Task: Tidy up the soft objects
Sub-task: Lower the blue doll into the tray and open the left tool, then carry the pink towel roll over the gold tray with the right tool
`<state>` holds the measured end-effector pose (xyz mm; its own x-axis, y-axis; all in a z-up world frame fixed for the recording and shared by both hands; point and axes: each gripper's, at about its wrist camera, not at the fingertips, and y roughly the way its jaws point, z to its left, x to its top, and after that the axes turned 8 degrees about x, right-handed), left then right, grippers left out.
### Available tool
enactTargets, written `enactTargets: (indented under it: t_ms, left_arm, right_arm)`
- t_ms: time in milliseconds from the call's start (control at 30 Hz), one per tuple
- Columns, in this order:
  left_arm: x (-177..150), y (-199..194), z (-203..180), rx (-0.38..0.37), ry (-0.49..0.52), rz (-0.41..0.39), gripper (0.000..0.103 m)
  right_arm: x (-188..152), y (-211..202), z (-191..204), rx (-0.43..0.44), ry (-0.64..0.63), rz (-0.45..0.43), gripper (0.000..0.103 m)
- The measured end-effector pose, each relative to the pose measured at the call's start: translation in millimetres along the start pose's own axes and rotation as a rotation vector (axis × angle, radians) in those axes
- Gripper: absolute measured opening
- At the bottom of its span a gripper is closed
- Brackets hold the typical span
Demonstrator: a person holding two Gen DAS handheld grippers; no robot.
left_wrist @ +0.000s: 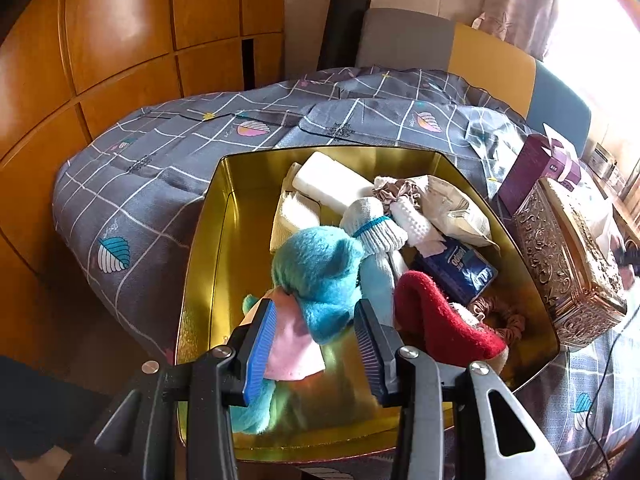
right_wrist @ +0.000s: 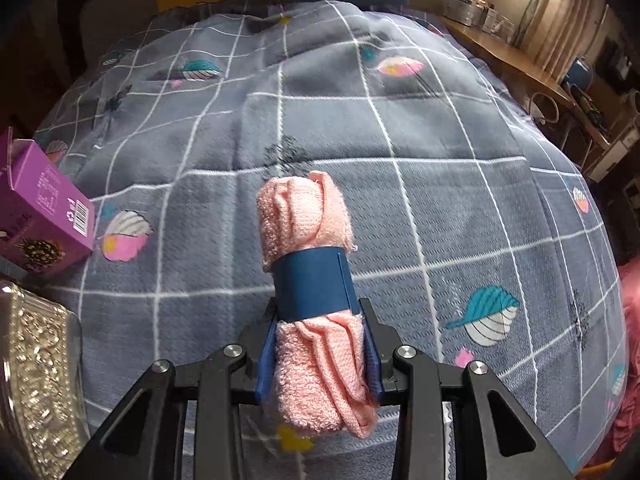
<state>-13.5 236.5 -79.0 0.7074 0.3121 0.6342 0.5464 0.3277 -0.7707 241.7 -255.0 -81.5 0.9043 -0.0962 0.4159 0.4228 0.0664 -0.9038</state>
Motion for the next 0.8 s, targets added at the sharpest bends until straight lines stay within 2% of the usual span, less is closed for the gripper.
enactTargets:
  t_ms: [133,367,600,800]
  left_arm:
    - [1.6,-5.0,-1.6,-0.006,0.013,-0.021,0.04]
    - [1.9,-8.1,-6.0,-0.016,0.031,-0.03,0.04]
    - [0.9,-9.4,-8.2,-0.025,0.036,-0.033,0.04]
    - [-0.3,-11.1,-8.9,-0.032,0.039,-0.034,0.04]
  right_arm:
    - [24.0,-16.6,37.3,0.039,-0.051,-0.052,0.036]
    - [48.9,-59.9,113.4,0.205,-0.216,-0.177,0.036]
    - [25.6,-93.4,182.7,0.35,-0.408,-0.226,0.036]
    - [-10.3,-114.4,220.7,0.421,-0.552,-0.214,0.036]
